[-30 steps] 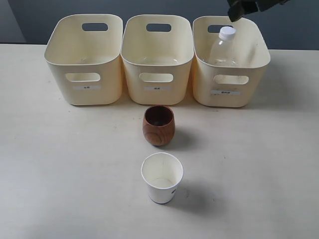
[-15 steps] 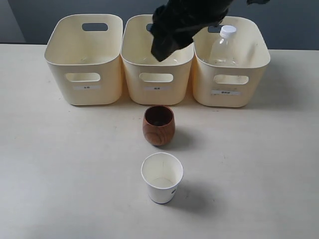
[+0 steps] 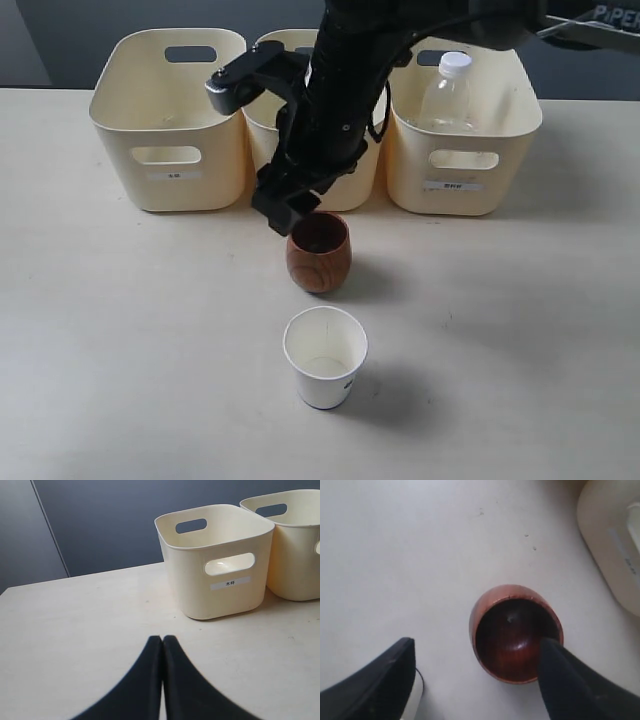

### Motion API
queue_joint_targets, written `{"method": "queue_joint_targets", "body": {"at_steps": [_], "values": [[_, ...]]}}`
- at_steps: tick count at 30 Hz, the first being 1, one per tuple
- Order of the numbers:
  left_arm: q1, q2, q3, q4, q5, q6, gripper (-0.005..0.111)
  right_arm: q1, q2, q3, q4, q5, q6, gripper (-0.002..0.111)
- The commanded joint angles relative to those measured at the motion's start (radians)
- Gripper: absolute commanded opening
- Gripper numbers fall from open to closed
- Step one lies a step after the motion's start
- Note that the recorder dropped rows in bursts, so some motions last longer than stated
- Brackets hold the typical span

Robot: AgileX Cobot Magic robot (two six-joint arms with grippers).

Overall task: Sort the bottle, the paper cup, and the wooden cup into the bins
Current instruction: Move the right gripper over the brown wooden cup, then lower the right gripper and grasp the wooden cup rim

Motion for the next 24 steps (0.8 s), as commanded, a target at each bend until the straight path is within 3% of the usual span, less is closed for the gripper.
{"method": "queue_joint_targets", "body": {"at_steps": [1,24], "values": [[-0.004,-0.005,0.001,0.0,0.002,-0.002,0.0,-0.001,0.037,-0.006,-0.003,-0.016,-0.018,0.066],[-0.004,-0.005,0.001,0.0,0.002,-0.002,0.0,-0.001,0.113,-0.006,0.001,-0.046,-0.031,0.062]]}}
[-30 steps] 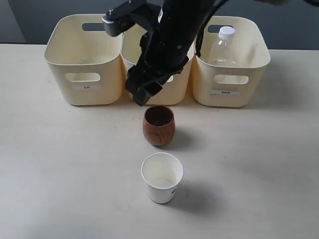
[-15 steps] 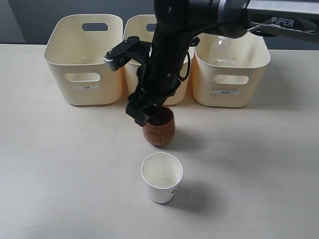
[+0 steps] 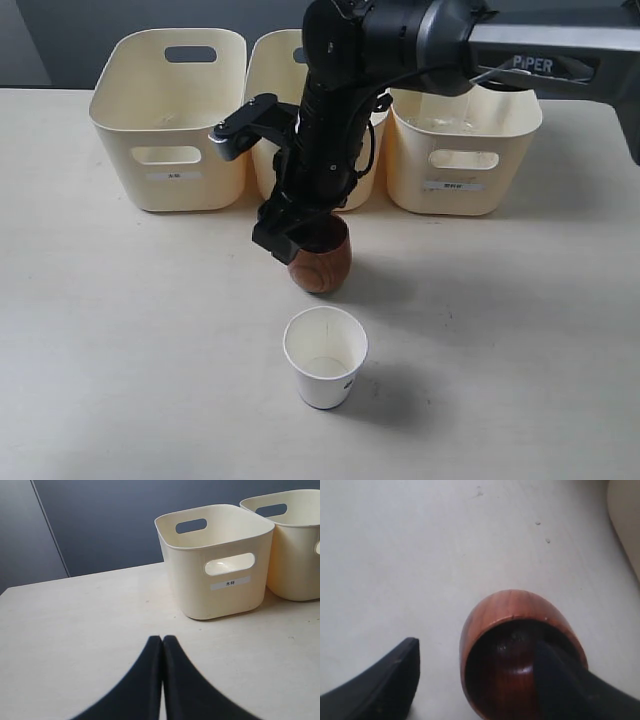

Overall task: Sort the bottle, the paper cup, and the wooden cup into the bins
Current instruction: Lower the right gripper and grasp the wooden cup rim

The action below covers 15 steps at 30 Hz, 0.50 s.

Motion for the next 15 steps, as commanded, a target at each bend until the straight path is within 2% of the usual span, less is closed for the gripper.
{"method": "queue_joint_targets", "body": {"at_steps": [1,15], "values": [[-0.004,-0.005,0.001,0.0,0.002,-0.002,0.0,-0.001,-0.002,-0.006,0.002,-0.002,-0.011,0.062],[-0.004,-0.005,0.001,0.0,0.002,-0.002,0.0,-0.001,-0.002,-0.006,0.017,0.007,-0.015,0.062]]}}
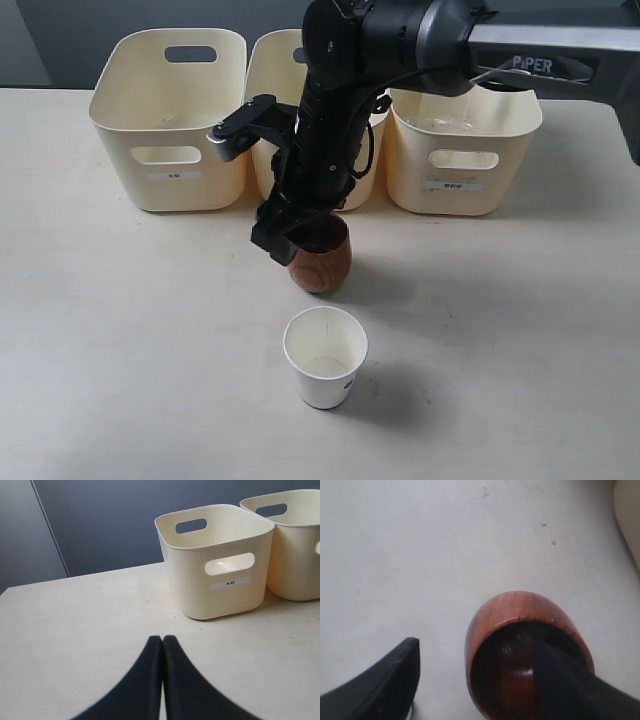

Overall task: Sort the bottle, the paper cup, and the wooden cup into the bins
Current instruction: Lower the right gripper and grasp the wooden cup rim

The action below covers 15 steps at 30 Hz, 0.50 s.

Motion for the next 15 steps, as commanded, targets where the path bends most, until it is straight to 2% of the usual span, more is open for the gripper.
{"method": "queue_joint_targets", "body": {"at_steps": [1,15], "values": [[-0.004,-0.005,0.001,0.0,0.002,-0.002,0.0,-0.001,-0.002,-0.006,0.002,0.005,-0.006,0.062],[-0.004,-0.005,0.001,0.0,0.002,-0.002,0.0,-0.001,0.035,-0.004,0.004,0.004,-0.006,0.061]]}}
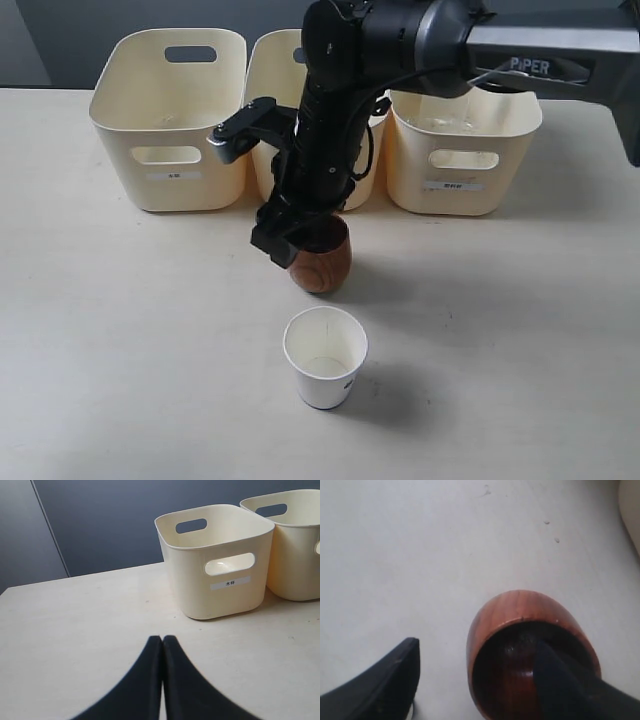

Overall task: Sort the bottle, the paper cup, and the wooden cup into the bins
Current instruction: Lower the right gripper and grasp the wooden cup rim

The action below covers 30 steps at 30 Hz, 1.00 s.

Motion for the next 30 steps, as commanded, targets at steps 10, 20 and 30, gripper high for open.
{"method": "queue_joint_targets", "body": {"at_steps": [10,20,30], "values": [[-0.004,-0.005,0.001,0.0,0.002,-0.002,0.0,-0.001,0.042,-0.004,-0.013,-0.022,-0.011,0.059],[-0.004,-0.005,0.001,0.0,0.002,-0.002,0.0,-0.001,0.042,-0.006,-0.018,-0.002,-0.012,0.059],[-0.004,-0.005,0.001,0.0,0.002,-0.002,0.0,-0.001,0.027,-0.006,-0.028,-0.01,-0.02,0.059]]}}
